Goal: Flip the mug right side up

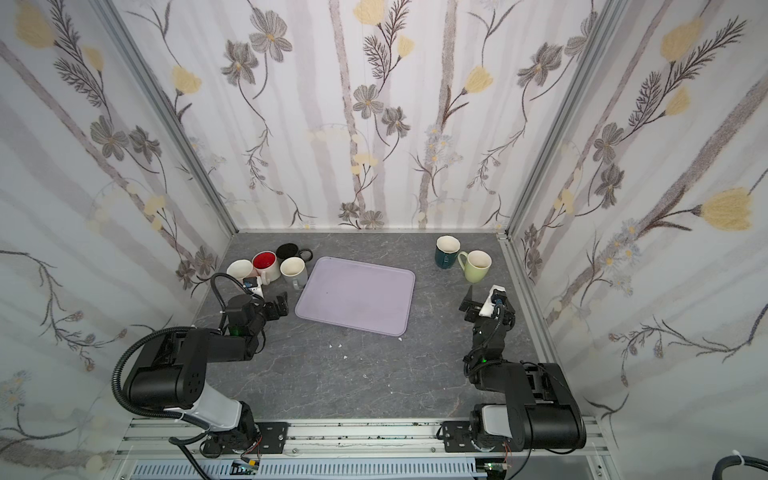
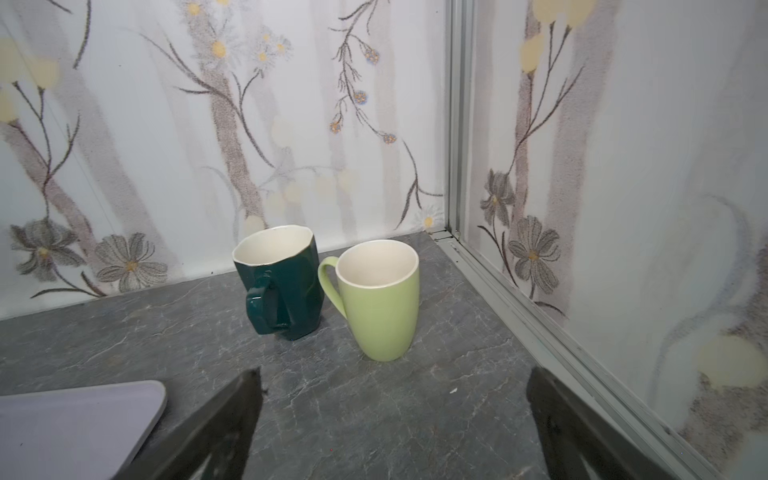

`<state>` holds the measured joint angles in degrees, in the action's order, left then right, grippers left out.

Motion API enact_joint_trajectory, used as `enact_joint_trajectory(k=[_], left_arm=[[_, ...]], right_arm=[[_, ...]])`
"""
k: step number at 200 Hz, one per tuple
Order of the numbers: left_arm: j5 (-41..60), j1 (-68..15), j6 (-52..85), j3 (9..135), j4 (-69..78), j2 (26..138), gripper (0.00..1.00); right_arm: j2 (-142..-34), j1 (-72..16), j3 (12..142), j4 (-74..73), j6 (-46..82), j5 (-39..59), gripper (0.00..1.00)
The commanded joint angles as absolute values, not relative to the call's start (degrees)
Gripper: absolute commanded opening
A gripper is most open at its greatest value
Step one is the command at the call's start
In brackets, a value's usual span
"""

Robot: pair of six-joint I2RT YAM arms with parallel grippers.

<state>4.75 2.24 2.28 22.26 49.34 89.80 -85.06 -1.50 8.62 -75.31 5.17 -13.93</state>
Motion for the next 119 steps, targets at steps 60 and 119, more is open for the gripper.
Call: enact_joint_trajectory(k=[60,119], left_arm=[[3.27,1.23,0.66,22.59,51.35,89.74,1.00],[2.54,0.88,0.36,22.95,50.75,89.90,1.00]], right_arm=[[-86.30,-1.76,10.02,-77.87,2.48,-10.40,1.00],[-86.44,-1.85,10.46,-77.01,2.20,-9.98,1.00]])
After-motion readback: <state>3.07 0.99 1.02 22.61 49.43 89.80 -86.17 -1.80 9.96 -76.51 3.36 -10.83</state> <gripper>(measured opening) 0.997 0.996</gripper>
